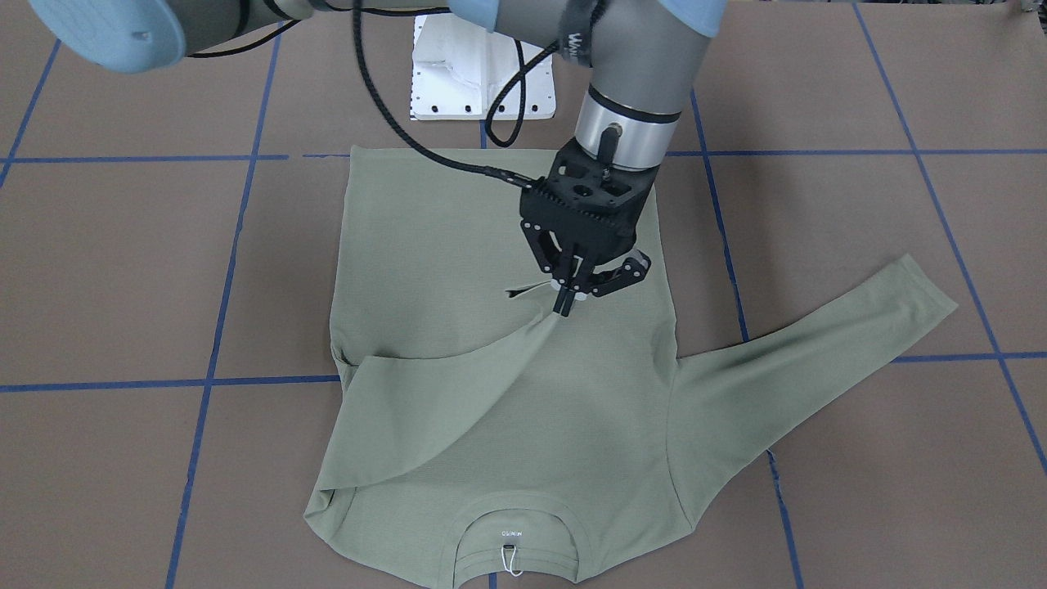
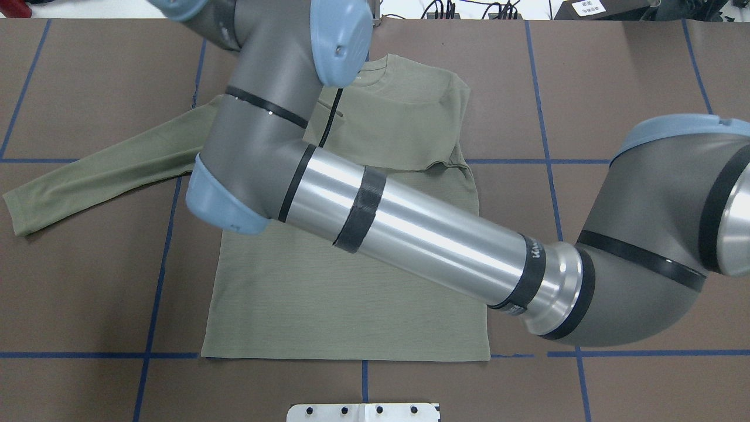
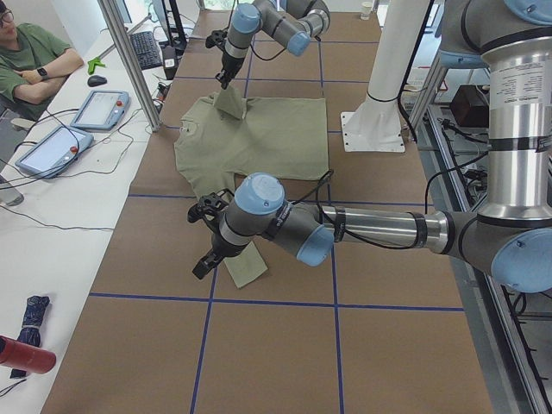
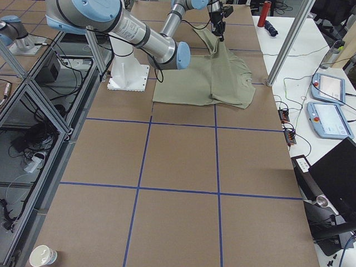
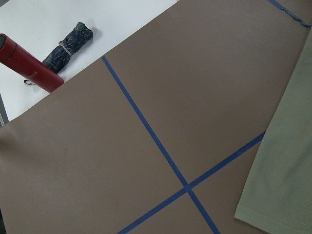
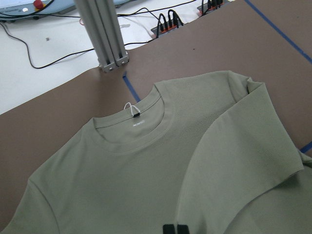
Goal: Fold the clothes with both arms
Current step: 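Carry the sleeve with the right gripper across the shirt body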
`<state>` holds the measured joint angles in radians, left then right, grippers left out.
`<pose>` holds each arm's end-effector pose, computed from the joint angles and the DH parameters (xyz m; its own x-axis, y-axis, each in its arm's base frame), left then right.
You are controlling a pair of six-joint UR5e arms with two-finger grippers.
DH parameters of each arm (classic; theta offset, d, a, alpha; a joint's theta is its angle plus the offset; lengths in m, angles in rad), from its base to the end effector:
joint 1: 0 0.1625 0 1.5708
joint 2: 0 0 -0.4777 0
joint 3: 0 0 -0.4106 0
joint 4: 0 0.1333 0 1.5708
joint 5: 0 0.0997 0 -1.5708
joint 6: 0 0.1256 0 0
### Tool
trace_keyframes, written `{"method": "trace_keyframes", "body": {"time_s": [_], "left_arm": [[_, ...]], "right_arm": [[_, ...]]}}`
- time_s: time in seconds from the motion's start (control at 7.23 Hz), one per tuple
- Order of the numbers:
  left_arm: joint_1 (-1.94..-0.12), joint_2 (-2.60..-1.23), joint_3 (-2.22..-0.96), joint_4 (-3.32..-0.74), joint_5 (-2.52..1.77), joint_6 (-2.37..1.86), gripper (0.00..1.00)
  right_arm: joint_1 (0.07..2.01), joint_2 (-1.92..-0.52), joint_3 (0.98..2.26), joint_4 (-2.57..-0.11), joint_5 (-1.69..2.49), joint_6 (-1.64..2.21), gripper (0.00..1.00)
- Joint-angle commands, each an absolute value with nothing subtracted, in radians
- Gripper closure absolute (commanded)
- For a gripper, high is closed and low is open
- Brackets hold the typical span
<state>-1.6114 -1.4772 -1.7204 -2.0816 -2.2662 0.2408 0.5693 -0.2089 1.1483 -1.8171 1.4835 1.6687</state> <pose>-0.0731 -0.4986 0.6429 0.7668 0.5046 -0.3969 -0.1530 0.7441 0.6503 -0.6519 -0.5885 -0.0373 0.5878 0.4918 0.6424 -0.6444 0.7646 0.0043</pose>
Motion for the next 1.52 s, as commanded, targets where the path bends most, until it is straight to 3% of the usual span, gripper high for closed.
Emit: {"method": "trace_keyframes", "body": {"time_s": [0.0,0.55,0.83,0.97,1.11,1.38], "left_arm": [[-1.612,-1.476,-1.717,-2.082,-2.267,0.242,0.0],[-1.612,-1.476,-1.718,-2.082,-2.267,0.247,0.0],[-1.612,-1.476,-1.717,-2.082,-2.266,0.247,0.0],[-1.612,-1.476,-1.717,-2.082,-2.266,0.244,0.0],[-1.612,-1.477,-1.717,-2.08,-2.264,0.241,0.0],[-1.612,-1.485,-1.732,-2.089,-2.264,0.242,0.0]], "right_arm": [[0.476,-0.158,0.989,-1.659,1.355,1.742,1.0],[0.462,-0.143,0.902,-1.569,1.304,1.792,1.0],[0.463,-0.135,0.87,-1.534,1.302,1.793,0.86],[0.466,-0.121,0.852,-1.534,1.302,1.781,0.66],[0.466,-0.103,0.832,-1.535,1.304,1.754,0.06],[0.498,-0.074,0.831,-1.54,1.395,1.678,0.0]]}}
